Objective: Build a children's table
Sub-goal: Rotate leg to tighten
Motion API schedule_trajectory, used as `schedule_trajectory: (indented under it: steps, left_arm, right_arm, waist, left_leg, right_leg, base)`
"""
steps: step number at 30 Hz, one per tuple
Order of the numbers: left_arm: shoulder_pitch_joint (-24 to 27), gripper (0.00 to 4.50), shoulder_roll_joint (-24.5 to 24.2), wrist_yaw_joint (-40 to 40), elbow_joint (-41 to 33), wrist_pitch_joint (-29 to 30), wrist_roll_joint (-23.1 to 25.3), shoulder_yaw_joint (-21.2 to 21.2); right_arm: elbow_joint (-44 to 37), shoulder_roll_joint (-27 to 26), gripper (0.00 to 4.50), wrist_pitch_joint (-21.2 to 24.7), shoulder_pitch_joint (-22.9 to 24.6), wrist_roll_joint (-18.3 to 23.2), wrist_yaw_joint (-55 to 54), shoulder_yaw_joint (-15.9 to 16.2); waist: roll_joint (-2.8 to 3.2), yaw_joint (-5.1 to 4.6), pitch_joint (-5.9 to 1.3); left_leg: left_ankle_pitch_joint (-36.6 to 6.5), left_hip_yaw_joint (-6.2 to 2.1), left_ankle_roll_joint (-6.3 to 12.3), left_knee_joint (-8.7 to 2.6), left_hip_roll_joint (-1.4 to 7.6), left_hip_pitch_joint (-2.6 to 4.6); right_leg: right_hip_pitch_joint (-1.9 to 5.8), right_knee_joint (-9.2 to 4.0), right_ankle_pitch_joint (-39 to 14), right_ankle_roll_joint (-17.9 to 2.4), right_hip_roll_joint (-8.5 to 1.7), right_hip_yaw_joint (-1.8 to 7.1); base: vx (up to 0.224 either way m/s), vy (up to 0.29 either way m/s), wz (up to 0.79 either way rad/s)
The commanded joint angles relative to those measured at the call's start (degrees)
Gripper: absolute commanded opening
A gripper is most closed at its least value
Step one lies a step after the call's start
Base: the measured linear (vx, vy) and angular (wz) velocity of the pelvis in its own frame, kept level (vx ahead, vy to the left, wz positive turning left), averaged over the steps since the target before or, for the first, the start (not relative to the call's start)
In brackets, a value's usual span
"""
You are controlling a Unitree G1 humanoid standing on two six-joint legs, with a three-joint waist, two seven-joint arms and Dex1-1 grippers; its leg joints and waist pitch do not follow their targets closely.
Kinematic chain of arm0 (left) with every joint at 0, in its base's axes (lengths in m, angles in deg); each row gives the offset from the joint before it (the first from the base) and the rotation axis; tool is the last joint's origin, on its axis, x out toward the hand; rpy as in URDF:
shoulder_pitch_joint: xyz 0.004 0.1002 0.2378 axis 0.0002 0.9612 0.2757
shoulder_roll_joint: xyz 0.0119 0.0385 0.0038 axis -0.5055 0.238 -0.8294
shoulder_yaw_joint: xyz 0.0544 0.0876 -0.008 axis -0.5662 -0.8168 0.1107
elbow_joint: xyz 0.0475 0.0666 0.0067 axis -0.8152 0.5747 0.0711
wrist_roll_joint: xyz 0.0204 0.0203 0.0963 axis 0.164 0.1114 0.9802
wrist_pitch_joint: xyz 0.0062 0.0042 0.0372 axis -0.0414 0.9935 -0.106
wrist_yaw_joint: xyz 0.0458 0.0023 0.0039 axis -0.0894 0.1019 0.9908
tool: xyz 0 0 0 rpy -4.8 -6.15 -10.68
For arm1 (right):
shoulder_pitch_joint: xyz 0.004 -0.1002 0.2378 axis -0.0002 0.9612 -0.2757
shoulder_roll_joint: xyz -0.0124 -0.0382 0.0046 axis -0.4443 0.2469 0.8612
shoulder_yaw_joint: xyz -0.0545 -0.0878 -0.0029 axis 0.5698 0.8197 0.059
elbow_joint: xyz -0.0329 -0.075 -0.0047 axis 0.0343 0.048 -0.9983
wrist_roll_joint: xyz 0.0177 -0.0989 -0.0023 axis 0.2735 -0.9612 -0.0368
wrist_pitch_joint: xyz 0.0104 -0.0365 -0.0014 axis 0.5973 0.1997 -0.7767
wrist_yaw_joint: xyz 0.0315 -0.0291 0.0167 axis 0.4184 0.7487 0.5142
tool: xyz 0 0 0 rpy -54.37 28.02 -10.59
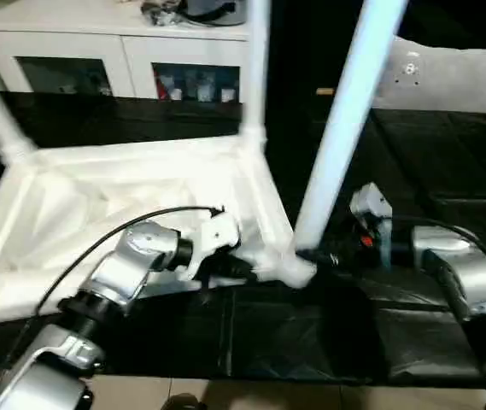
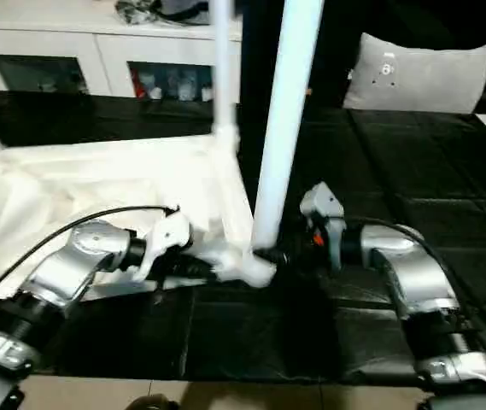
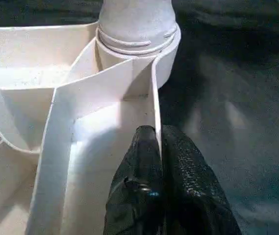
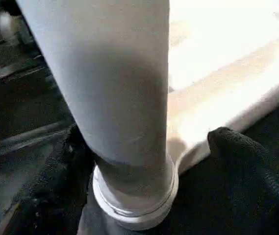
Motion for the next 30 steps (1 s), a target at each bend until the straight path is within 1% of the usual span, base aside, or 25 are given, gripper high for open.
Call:
schedule_trajectory:
  steps: [1, 2, 4, 5, 8, 9, 10, 13, 16, 18, 19, 20, 21, 22, 23, 24, 25, 26, 27, 28, 29, 30]
  left_arm:
    - [-1.01, 0.0, -0.19, -5.54, -2.44, -2.75, -0.68, -2.69]
    - [-1.16, 0.0, -0.49, -6.4, -2.38, -3.14, -0.77, -2.82]
    - [-1.49, 0.0, -1.07, -8.02, -2.33, -3.86, -1.01, -3.08]
    - [-1.62, 0.0, -1.28, -8.64, -2.38, -4.01, -1.13, -3.25]
    - [-1.8, 0.0, -1.42, -9.29, -2.29, -4.3, -1.2, -3.41]
    - [-1.89, 0.0, -1.4, -9.47, -2.1, -4.57, -1.15, -3.41]
    - [-1.89, 0.0, -1.4, -9.47, -2.1, -4.57, -1.15, -3.41]
    - [-2.12, 0.0, -1.14, -9.32, -1.53, -5.03, -0.94, -3.4]
    - [-1.94, 0.0, -0.93, -8.97, -1.23, -5.26, -0.87, -3.25]
    - [-1.8, 0.0, -0.69, -8.39, -0.89, -5.02, -0.85, -2.95]
    - [-1.8, 0.0, -0.69, -8.39, -0.89, -5.02, -0.85, -2.95]
    - [-1.77, 0.0, -0.58, -8.14, -0.81, -4.81, -0.88, -2.84]
    - [-1.61, 0.0, 0.02, -7.11, -0.81, -3.94, -1.32, -2.14]
    - [-1.44, 0.0, 0.58, -6.21, -1.1, -2.69, -1.98, -1.42]
    - [-1.19, 0.0, 1.34, -4.9, -1.72, -0.63, -2.92, -0.47]
    - [-1.05, 0.0, 1.6, -4.4, -2.11, 0.28, -3.28, -0.13]
    - [-0.79, 0.0, 2.33, -2.1, -2.6, 1.65, -3.13, 0.45]
    - [-0.68, 0.0, 2.63, -1.11, -2.8, 2.17, -3.03, 0.68]
    - [-0.48, 0.0, 3.21, 0.64, -3.2, 3.37, -2.85, 1.04]
    - [-0.3, 0.0, 3.88, 2.56, -3.51, 4.34, -2.54, 1.38]
    - [-0.09, 0.0, 4.77, 4.64, -3.85, 5.53, -2.35, 1.8]
    - [0.19, 0.0, 6.06, 7.68, -4.44, 7.38, -1.95, 2.38]
  right_arm:
    - [-0.61, 1.75, 3.52, -0.81, 0.07, 0.41, 2.58, 0.0]
    - [-0.74, 1.94, 3.52, -0.72, 0.17, 0.54, 3.62, 0.43]
    - [-1.05, 2.23, 3.24, -0.42, 0.45, 1.27, 6.07, 1.41]
    - [-1.05, 2.26, 3.12, -0.12, 0.5, 1.55, 7.02, 1.79]
    - [-0.66, 2.24, 3.04, 0.32, 0.45, 1.95, 8.57, 2.38]
    - [-0.17, 1.93, 2.86, 0.11, 0.5, 1.9, 9.25, 2.71]
    - [-0.17, 1.93, 2.73, 0.11, 0.5, 1.9, 9.25, 2.71]
    - [0.77, 0.78, 2.56, -1.06, 0.91, 1.39, 9.18, 3.08]
    - [1.24, -0.07, 2.2, -2.09, 1.64, 1.11, 8.91, 3.6]
    - [1.27, -0.45, 2.12, -2.17, 2.06, 1.63, 9.44, 3.42]
    - [1.27, -0.45, 2.05, -2.17, 2.06, 1.63, 9.44, 3.42]
    - [1.25, -0.57, 2.02, -2.14, 2.2, 1.88, 9.64, 3.29]
    - [0.52, -1.02, 2.02, -1.1, 2.73, 3.68, 9.94, 1.9]
    - [-0.25, -1.45, 2.0, 0.31, 3.0, 5.16, 9.63, 0.79]
    - [-1.23, -2.05, 2.0, 1.61, 3.37, 6.56, 8.8, -0.41]
    - [-1.65, -2.24, 1.99, 1.94, 3.53, 6.9, 8.36, -0.75]
    - [-2.38, -2.56, 1.99, 2.74, 3.95, 6.64, 6.37, -1.12]
    - [-2.69, -2.7, 1.99, 3.08, 4.14, 6.48, 5.53, -1.28]
    - [-2.93, -3.54, 1.98, 3.75, 4.19, 5.92, 2.65, -1.79]
    - [-2.82, -4.64, 1.98, 4.08, 4.02, 5.07, -0.73, -2.33]
    - [-2.35, -5.99, 1.98, 3.66, 3.61, 3.62, -4.91, -2.8]
    - [0.89, -7.83, 1.98, 2.25, 2.41, 1.35, -10.56, -3.43]
  waist:
    - [-0.29, -0.3, -3.97]
    - [-0.32, -0.24, -3.95]
    - [-0.36, -0.26, -3.95]
    - [-0.33, -0.22, -3.94]
    - [-0.35, -0.18, -4.03]
    - [-0.32, -0.19, -4.01]
    - [-0.36, -0.19, -3.99]
    - [-0.41, -0.22, -4.01]
    - [-0.4, -0.16, -4.11]
    - [-0.4, -0.23, -4.06]
    - [-0.4, -0.23, -4.06]
    - [-0.37, -0.25, -4.0]
    - [-0.37, -0.23, -3.94]
    - [-0.22, -0.22, -3.91]
    - [-0.18, -0.08, -3.88]
    - [-0.2, -0.04, -3.95]
    - [-0.25, -0.14, -3.89]
    - [-0.33, -0.16, -3.86]
    - [-0.38, -0.3, -3.77]
    - [-0.41, -0.42, -3.76]
    - [-0.47, -0.58, -3.79]
    - [-0.47, -0.95, -3.7]
  left_leg:
    - [-13.84, -0.84, 2.55, -3.9, 3.28, 0.87]
    - [-14.25, -0.86, 2.31, -3.96, 3.37, 0.98]
    - [-14.55, -0.93, 2.11, -4.01, 3.34, 0.9]
    - [-14.71, -0.91, 2.09, -3.99, 3.33, 0.98]
    - [-14.24, -0.95, 2.03, -3.93, 3.3, 0.85]
    - [-14.19, -0.94, 2.0, -3.93, 3.29, 0.86]
    - [-14.15, -0.92, 1.99, -3.92, 3.28, 0.87]
    - [-13.92, -0.92, 2.0, -3.88, 3.22, 0.79]
    - [-13.58, -0.9, 1.95, -3.85, 3.27, 0.88]
    - [-13.52, -0.92, 1.93, -3.9, 3.24, 0.82]
    - [-13.67, -0.89, 1.95, -3.88, 3.25, 0.9]
    - [-13.95, -0.92, 1.94, -3.93, 3.26, 0.9]
    - [-14.54, -0.88, 1.9, -3.95, 3.25, 1.0]
    - [-14.75, -0.87, 1.85, -3.95, 3.25, 1.07]
    - [-15.31, -0.83, 1.79, -3.93, 3.3, 1.19]
    - [-15.08, -0.99, 1.6, -4.02, 3.31, 1.1]
    - [-15.24, -1.04, 1.53, -4.09, 3.3, 1.0]
    - [-15.28, -1.07, 1.23, -4.14, 3.36, 1.12]
    - [-16.06, -1.11, 1.15, -4.14, 3.2, 1.17]
    - [-16.0, -1.13, 1.03, -4.19, 3.17, 1.06]
    - [-15.94, -1.17, 0.76, -4.13, 3.0, 1.1]
    - [-15.99, -1.26, 0.27, -4.23, 2.92, 0.99]
  right_leg:
    - [3.1, -4.73, -18.69, -10.09, -4.51, 2.8]
    - [3.0, -4.73, -18.84, -10.21, -4.5, 2.84]
    - [3.13, -4.67, -18.97, -10.27, -4.52, 2.83]
    - [3.07, -4.75, -19.31, -10.32, -4.6, 2.88]
    - [3.15, -4.6, -18.88, -10.52, -4.61, 2.85]
    - [3.12, -4.62, -18.83, -10.63, -4.6, 2.84]
    - [3.13, -4.68, -18.97, -10.6, -4.62, 2.85]
    - [3.15, -4.64, -19.03, -10.6, -4.61, 2.83]
    - [3.08, -4.62, -18.88, -10.64, -4.63, 2.84]
    - [3.14, -4.54, -18.36, -10.67, -4.52, 2.81]
    - [3.11, -4.59, -18.54, -10.65, -4.52, 2.82]
    - [3.11, -4.62, -19.05, -10.6, -4.54, 2.81]
    - [3.05, -4.82, -20.15, -10.3, -4.58, 2.82]
    - [3.05, -4.88, -20.46, -10.28, -4.57, 2.86]
    - [2.98, -5.03, -21.19, -10.22, -4.61, 2.89]
    - [3.12, -4.87, -21.03, -10.37, -4.61, 2.8]
    - [3.16, -4.93, -21.26, -10.26, -4.58, 2.76]
    - [3.09, -4.95, -21.38, -10.08, -4.6, 2.8]
    - [3.1, -5.16, -22.92, -9.77, -4.66, 2.71]
    - [3.16, -5.14, -23.29, -9.45, -4.67, 2.73]
    - [3.11, -5.3, -24.29, -8.94, -4.74, 2.66]
    - [3.07, -5.41, -25.55, -8.35, -4.78, 2.58]
  base:
    - [0.0, 0.0, 0.0]
    - [0.0, 0.0, 0.0]
    - [0.0, 0.0, 0.0]
    - [0.0, 0.0, 0.0]
    - [0.0, 0.0, 0.0]
    - [0.0, 0.0, 0.0]
    - [0.0, 0.0, 0.0]
    - [0.0, 0.0, 0.0]
    - [0.0, 0.0, 0.0]
    - [0.0, 0.0, 0.0]
    - [0.0, 0.0, 0.0]
    - [0.0, 0.0, 0.0]
    - [0.0, 0.0, 0.0]
    - [0.0, 0.0, 0.0]
    - [0.0, 0.0, 0.0]
    - [0.0, 0.0, 0.0]
    - [0.0, 0.0, 0.0]
    - [0.0, 0.0, 0.0]
    - [0.0, 0.0, 0.0]
    - [0.0, 0.0, 0.0]
    - [0.0, 0.0, 0.0]
    - [0.0, 0.0, 0.0]
